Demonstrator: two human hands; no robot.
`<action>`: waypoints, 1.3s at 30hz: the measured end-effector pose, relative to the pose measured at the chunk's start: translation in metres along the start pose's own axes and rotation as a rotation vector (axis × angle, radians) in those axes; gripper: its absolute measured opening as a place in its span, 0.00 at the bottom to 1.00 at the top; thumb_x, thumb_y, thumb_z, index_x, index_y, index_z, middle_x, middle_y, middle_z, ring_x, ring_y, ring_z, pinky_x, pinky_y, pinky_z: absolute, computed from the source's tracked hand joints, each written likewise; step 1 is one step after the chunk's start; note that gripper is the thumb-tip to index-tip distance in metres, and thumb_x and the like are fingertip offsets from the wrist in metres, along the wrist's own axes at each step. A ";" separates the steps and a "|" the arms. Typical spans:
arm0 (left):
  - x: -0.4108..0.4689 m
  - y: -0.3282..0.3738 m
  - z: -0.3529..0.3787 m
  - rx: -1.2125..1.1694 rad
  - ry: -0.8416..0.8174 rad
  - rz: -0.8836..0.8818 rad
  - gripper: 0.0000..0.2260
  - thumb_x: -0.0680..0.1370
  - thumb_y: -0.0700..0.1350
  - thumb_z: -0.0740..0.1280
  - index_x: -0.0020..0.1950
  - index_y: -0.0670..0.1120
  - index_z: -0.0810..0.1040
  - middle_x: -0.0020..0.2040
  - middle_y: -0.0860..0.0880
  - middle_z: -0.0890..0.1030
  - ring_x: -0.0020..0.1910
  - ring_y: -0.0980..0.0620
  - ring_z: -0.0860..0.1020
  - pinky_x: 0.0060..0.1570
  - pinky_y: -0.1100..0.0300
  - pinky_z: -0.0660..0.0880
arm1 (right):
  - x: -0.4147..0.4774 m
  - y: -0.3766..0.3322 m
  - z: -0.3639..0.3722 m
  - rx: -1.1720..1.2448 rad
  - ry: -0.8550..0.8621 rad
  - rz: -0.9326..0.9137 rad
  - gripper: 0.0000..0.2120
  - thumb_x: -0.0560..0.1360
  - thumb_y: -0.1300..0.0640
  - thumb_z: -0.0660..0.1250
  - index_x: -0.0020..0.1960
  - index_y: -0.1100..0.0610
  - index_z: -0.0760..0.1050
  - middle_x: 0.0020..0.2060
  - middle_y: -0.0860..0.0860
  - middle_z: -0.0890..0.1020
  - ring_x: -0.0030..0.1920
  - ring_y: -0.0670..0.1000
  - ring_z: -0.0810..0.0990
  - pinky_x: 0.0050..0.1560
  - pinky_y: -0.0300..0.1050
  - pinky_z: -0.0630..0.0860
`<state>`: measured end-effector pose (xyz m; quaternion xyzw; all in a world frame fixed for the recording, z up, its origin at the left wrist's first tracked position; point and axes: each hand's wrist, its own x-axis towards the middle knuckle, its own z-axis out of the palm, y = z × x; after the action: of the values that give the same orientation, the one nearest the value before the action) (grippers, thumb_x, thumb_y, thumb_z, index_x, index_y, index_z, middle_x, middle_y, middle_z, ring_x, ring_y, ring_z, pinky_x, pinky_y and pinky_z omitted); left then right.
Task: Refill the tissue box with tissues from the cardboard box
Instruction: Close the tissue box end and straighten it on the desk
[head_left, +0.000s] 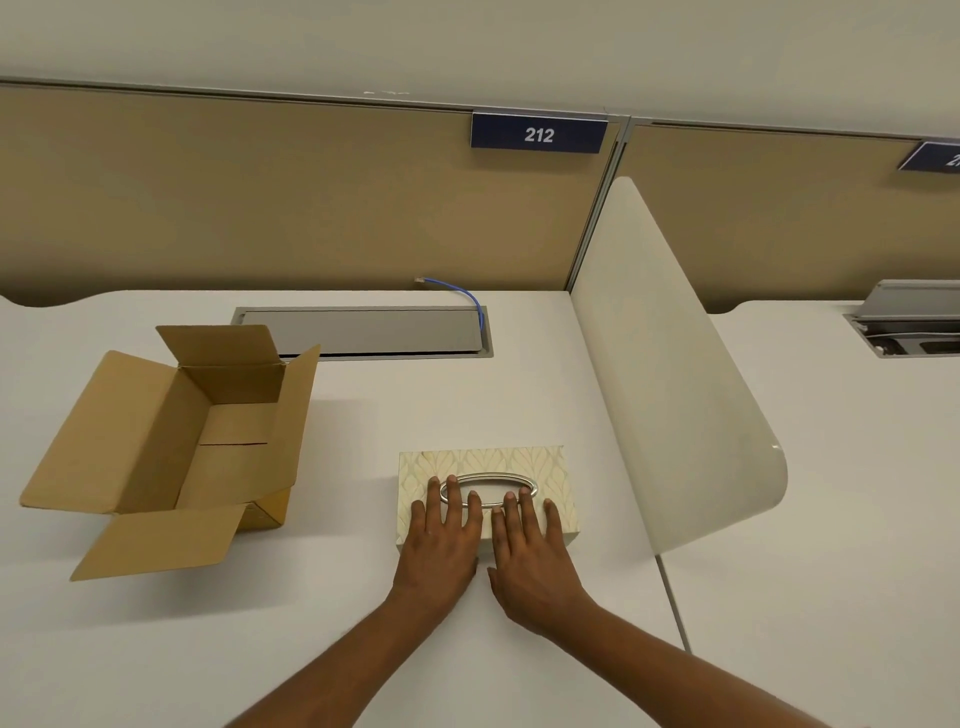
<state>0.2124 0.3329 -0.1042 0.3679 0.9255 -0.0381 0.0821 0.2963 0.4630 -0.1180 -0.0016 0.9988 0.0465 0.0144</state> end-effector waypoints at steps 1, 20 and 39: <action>0.001 -0.001 0.000 0.023 -0.001 0.006 0.34 0.63 0.43 0.78 0.66 0.40 0.69 0.65 0.32 0.73 0.64 0.30 0.71 0.55 0.39 0.74 | 0.000 0.001 0.000 -0.010 -0.005 -0.015 0.33 0.73 0.49 0.66 0.71 0.68 0.65 0.69 0.69 0.68 0.72 0.70 0.58 0.66 0.73 0.58; 0.020 -0.014 -0.030 0.101 -0.008 0.052 0.26 0.48 0.40 0.79 0.45 0.43 0.78 0.51 0.36 0.81 0.45 0.38 0.79 0.41 0.52 0.75 | 0.000 0.047 0.029 -0.177 0.336 -0.204 0.22 0.78 0.61 0.57 0.71 0.66 0.63 0.68 0.65 0.71 0.69 0.64 0.69 0.67 0.62 0.65; 0.036 -0.024 -0.041 0.070 0.004 0.130 0.29 0.44 0.50 0.80 0.40 0.45 0.76 0.37 0.44 0.77 0.31 0.47 0.73 0.32 0.55 0.71 | 0.031 0.053 0.043 -0.081 0.687 -0.165 0.15 0.76 0.61 0.60 0.62 0.61 0.71 0.56 0.58 0.74 0.53 0.56 0.74 0.55 0.50 0.69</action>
<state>0.1651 0.3451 -0.0701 0.4299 0.8979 -0.0642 0.0697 0.2661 0.5202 -0.1568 -0.0983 0.9391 0.0816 -0.3189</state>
